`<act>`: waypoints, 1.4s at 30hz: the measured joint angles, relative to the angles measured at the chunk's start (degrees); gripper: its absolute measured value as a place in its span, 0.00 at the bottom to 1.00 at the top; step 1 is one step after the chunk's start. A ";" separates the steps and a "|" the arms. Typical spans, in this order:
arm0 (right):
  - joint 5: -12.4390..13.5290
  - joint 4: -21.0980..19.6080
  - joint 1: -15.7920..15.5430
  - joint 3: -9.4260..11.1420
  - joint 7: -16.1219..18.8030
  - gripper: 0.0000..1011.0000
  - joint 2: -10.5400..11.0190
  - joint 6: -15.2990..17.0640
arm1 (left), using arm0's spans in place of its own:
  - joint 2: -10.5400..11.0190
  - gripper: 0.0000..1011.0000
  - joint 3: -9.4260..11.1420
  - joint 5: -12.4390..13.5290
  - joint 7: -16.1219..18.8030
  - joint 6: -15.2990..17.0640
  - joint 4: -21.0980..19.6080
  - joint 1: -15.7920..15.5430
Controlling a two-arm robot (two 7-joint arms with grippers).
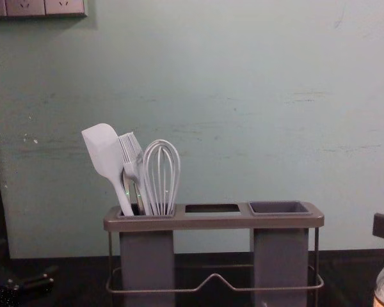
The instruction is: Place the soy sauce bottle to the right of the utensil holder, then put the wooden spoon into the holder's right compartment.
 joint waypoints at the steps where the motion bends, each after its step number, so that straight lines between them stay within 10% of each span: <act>1: 0.09 0.68 0.59 0.09 0.18 0.39 -0.12 -0.02 | 0.00 0.99 0.00 0.00 0.00 0.00 0.00 0.00; 21: 0.87 16.65 13.90 -2.83 8.87 0.39 -1.87 -4.97 | 0.00 0.99 0.00 0.00 0.00 0.00 0.00 0.00; 42: 2.37 25.94 22.49 -6.55 9.67 0.39 -5.62 -3.26 | 0.00 0.99 0.00 0.00 0.00 0.00 0.00 0.00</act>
